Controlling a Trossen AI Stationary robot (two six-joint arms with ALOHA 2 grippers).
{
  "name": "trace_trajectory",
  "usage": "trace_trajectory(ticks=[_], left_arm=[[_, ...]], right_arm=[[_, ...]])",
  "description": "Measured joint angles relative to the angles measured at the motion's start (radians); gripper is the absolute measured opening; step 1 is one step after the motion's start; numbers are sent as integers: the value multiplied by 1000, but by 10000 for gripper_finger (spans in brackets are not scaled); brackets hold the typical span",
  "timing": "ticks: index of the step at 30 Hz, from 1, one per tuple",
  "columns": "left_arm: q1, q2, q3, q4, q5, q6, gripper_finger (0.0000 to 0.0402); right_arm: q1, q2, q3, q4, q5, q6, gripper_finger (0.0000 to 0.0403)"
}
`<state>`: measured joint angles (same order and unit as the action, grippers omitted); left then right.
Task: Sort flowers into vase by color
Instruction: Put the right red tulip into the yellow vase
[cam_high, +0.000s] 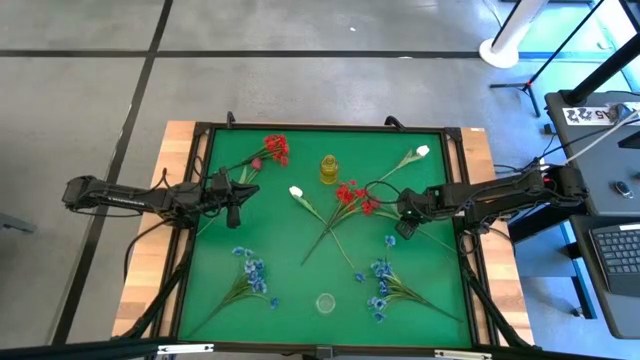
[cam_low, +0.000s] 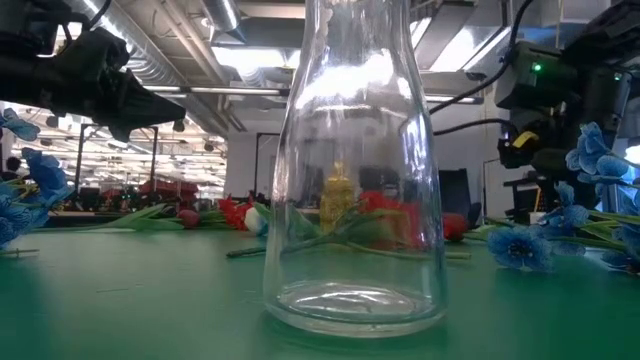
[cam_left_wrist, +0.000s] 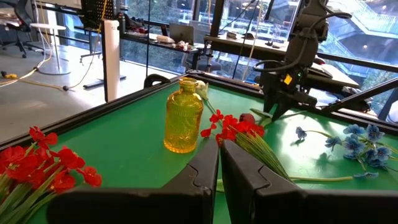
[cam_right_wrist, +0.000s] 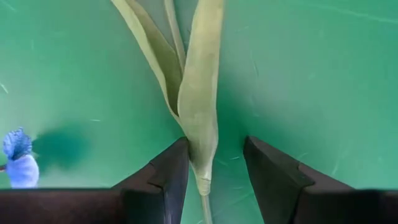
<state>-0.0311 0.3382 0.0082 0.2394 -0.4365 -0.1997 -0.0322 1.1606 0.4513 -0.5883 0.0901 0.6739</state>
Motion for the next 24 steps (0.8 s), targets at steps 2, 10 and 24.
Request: trace_trajectory(ticks=[2,10,24], left_arm=[[0,0,0,0,0,0,18],[0,0,0,0,0,0,18],[0,0,0,0,0,0,18]], right_arm=[[0,0,0,2,7,0,156],[-1,0,-3,8,3,-3,60],[-1,3,307,-52,126,-155,9]])
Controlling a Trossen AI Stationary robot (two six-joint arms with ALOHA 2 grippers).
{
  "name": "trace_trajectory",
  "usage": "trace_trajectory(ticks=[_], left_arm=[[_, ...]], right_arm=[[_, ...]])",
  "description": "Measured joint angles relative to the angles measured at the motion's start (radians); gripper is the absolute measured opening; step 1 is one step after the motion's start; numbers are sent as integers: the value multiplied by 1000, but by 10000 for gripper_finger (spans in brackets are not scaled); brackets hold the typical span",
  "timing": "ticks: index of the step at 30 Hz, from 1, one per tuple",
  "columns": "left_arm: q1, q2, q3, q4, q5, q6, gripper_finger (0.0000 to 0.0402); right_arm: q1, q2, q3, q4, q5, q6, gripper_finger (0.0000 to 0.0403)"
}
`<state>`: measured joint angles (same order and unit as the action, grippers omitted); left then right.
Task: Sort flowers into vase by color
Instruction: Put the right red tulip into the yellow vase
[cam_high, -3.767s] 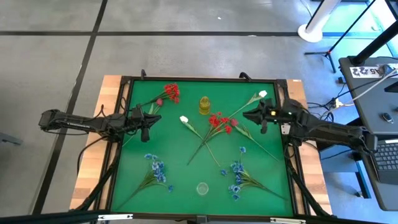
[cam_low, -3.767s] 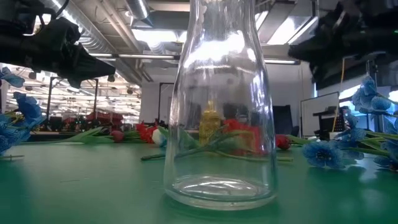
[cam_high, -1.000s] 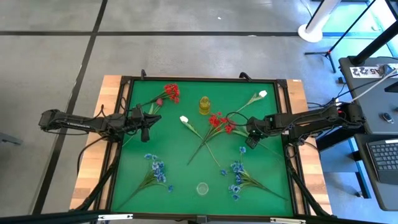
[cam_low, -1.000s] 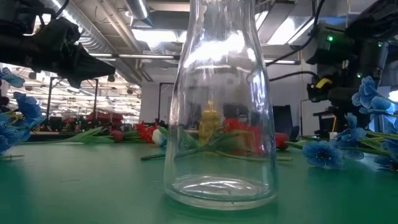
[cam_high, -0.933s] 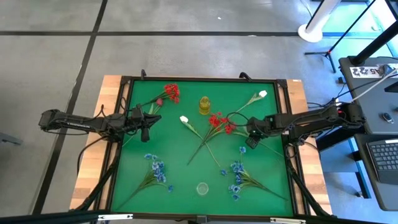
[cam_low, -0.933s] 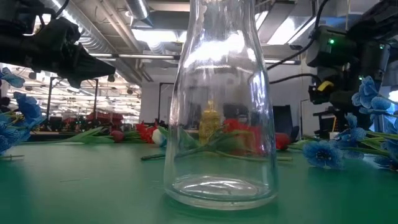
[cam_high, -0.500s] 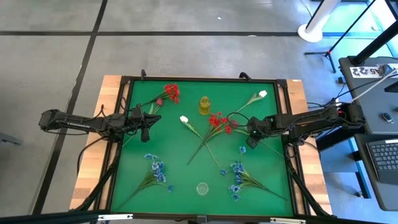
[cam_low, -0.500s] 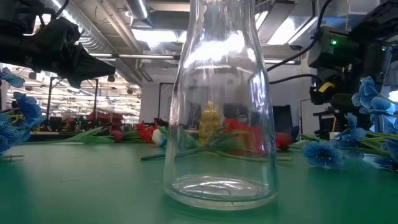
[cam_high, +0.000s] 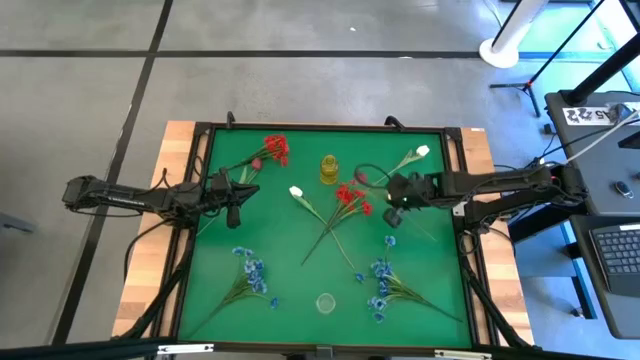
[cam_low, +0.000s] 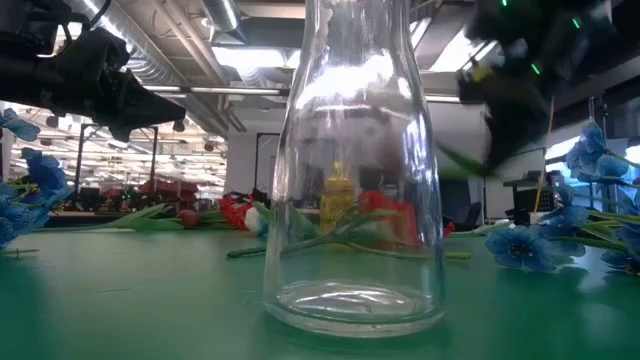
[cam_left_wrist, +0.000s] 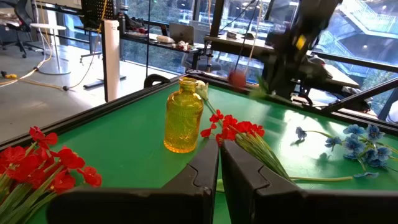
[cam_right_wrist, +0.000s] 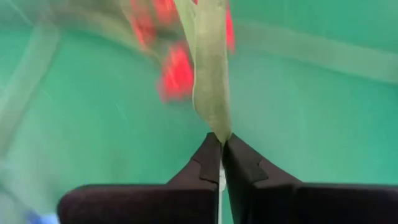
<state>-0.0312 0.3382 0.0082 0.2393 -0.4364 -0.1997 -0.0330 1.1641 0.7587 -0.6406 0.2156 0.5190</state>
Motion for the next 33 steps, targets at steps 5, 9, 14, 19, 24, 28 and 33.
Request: trace_trajectory(ticks=[5,9,14,19,24,28,33], left_arm=[[0,0,0,0,0,0,18],[0,0,0,0,0,0,18],[0,0,0,0,0,0,18],[0,0,0,0,0,0,18],[0,0,0,0,0,0,18],[0,0,0,0,0,0,18],[0,0,0,0,0,0,18]], right_arm=[[0,-1,112,359,116,-218,4],[-37,-1,115,774,15,-421,3],[-147,19,115,1079,-154,-488,2],[-250,140,115,1316,-289,-467,1],[-333,286,114,1500,-362,-436,1],[-385,363,114,1604,-396,-417,1],[-444,389,114,1607,-447,-415,1]])
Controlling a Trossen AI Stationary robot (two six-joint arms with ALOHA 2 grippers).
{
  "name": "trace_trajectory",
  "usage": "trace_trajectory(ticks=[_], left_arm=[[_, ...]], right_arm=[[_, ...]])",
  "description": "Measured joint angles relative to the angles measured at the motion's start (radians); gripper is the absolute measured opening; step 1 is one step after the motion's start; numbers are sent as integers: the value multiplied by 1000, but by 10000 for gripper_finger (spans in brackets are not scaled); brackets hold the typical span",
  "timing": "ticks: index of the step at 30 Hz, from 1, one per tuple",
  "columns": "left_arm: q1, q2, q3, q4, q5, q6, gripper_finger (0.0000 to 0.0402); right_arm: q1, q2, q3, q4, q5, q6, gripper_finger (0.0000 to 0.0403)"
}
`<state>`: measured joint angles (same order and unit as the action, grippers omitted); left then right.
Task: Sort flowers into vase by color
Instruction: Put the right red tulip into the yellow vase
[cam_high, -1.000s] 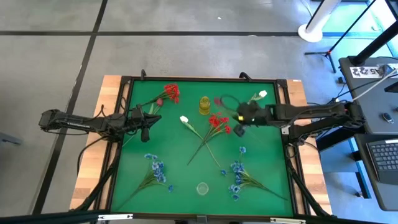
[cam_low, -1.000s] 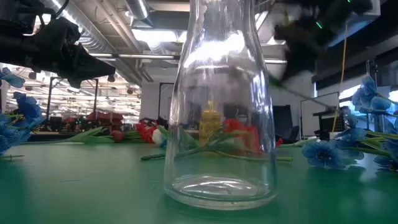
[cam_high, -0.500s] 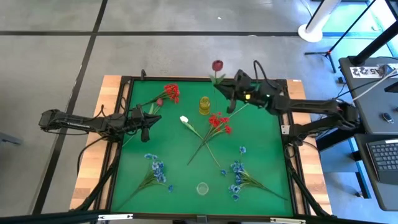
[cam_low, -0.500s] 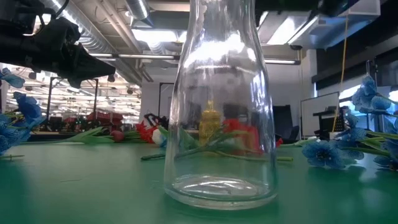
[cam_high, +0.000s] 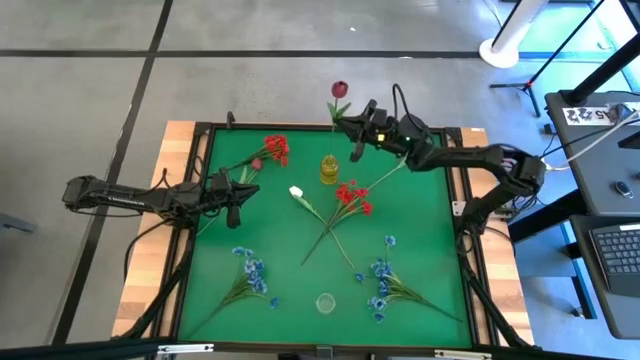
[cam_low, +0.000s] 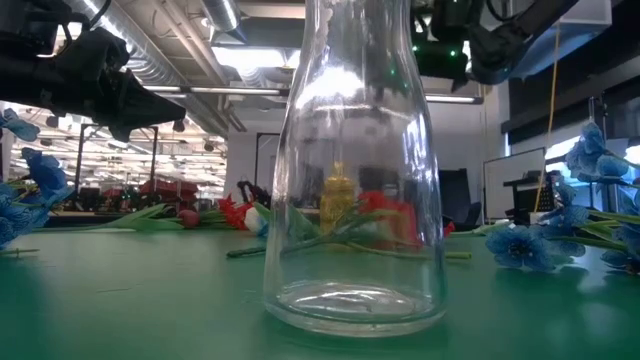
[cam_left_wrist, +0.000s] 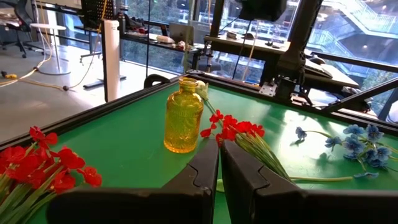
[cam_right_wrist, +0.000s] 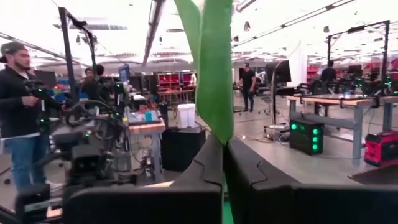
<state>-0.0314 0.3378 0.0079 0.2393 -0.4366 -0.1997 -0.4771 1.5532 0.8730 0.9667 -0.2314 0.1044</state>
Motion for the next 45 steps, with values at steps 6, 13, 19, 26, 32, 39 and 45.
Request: trace_trajectory(ticks=[6,13,19,26,32,39,45], left_arm=[[0,0,0,0,0,0,18],[0,0,0,0,0,0,18],[0,0,0,0,0,0,18],[0,0,0,0,0,0,18],[0,0,0,0,0,0,18],[0,0,0,0,0,0,18],[0,0,0,0,0,0,18]], right_arm=[[-16,0,0,-48,-32,7,1],[-14,0,0,-32,-30,2,1],[-23,-2,30,-20,-56,36,1],[-21,-4,47,-73,-77,47,1],[-21,11,48,-165,-79,54,1],[-21,41,48,-220,-67,52,9],[-21,41,48,-271,-78,55,76]])
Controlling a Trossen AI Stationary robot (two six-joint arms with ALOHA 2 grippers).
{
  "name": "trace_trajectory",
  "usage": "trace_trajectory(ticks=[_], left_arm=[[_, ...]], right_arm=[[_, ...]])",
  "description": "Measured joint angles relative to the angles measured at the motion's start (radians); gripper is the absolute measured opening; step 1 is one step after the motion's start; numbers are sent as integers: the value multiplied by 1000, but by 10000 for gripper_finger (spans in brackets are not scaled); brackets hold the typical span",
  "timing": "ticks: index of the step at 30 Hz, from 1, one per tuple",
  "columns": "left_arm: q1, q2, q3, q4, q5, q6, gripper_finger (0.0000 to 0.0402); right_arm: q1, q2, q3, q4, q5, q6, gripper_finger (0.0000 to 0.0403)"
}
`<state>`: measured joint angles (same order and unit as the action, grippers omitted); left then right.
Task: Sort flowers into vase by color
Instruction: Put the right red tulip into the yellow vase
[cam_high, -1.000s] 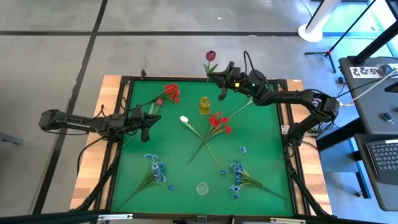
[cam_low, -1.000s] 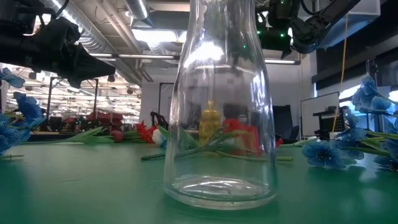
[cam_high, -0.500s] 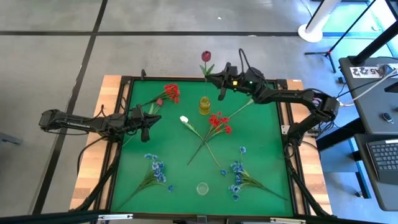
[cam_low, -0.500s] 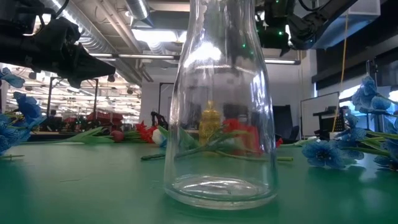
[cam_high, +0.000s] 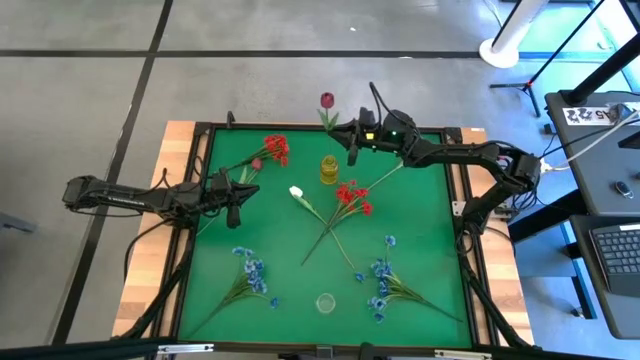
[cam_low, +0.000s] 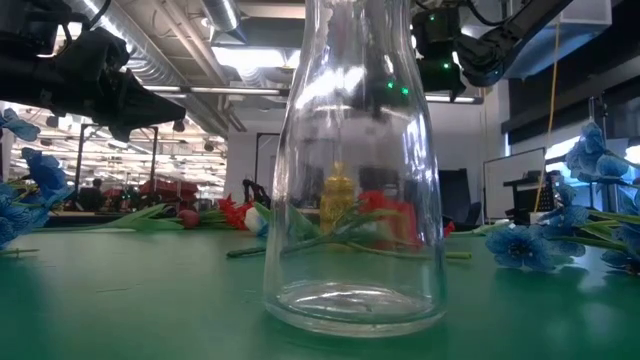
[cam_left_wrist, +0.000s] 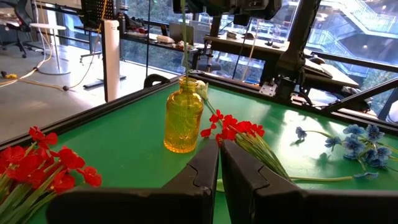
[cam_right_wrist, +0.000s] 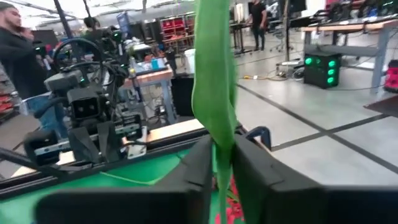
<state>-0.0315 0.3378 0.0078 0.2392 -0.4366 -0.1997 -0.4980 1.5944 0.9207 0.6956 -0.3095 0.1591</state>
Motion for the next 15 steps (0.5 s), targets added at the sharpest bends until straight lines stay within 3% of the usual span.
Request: trace_trajectory(ticks=[9,15], left_arm=[[0,0,0,0,0,0,18],[0,0,0,0,0,0,18]], right_arm=[[0,-44,0,-90,-90,49,207],[0,-127,0,-135,-179,85,252]])
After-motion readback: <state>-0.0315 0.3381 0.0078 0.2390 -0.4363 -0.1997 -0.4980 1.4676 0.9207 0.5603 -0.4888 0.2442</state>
